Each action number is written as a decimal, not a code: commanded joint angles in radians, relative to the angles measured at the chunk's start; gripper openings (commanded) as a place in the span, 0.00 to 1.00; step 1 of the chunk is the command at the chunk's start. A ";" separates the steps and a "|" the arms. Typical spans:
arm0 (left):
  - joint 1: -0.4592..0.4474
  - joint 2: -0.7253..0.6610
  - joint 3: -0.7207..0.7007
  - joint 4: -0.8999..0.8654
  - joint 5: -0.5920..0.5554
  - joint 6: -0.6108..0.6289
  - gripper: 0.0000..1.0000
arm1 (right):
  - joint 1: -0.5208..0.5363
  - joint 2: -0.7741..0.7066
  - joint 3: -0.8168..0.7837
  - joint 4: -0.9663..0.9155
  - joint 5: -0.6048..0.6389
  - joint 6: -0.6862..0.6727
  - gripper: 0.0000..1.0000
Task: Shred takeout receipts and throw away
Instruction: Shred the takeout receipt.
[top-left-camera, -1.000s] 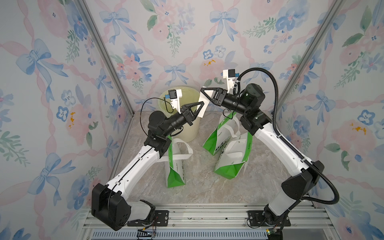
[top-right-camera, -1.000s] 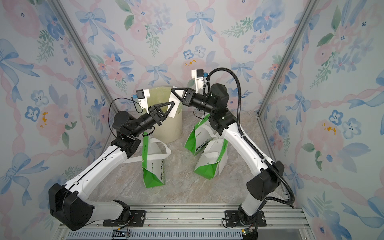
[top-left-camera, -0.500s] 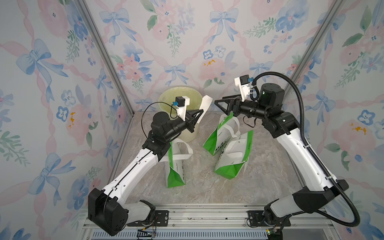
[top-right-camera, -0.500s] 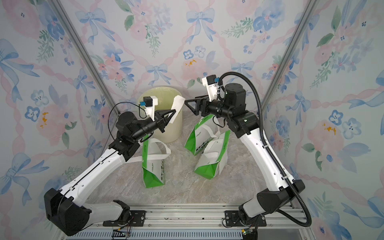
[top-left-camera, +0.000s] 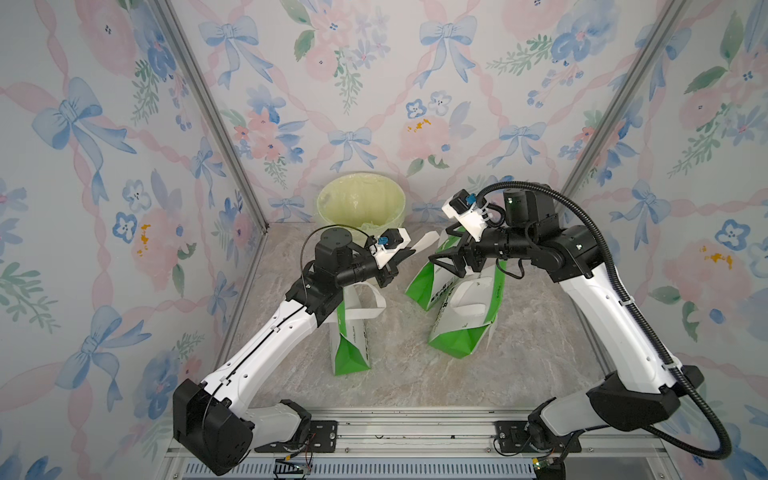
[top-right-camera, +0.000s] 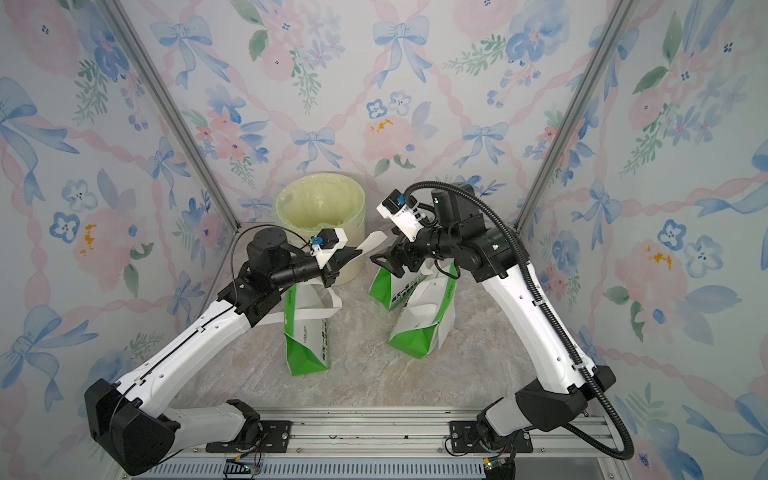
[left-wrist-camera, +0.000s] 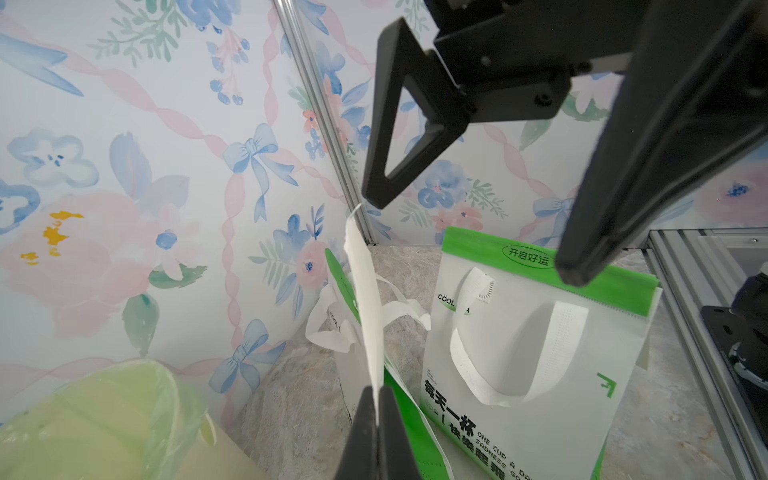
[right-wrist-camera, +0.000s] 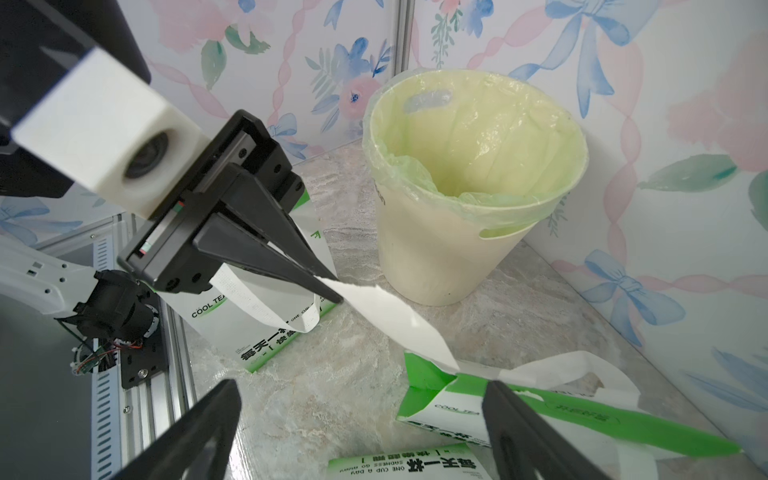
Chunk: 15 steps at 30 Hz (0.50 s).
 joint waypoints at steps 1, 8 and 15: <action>-0.006 -0.014 0.001 -0.036 0.079 0.090 0.00 | 0.031 0.044 0.064 -0.120 0.014 -0.101 0.94; -0.010 -0.028 -0.005 -0.052 0.131 0.109 0.00 | 0.077 0.099 0.105 -0.158 -0.028 -0.118 0.84; -0.012 -0.032 -0.001 -0.058 0.164 0.109 0.00 | 0.088 0.110 0.109 -0.170 -0.061 -0.109 0.59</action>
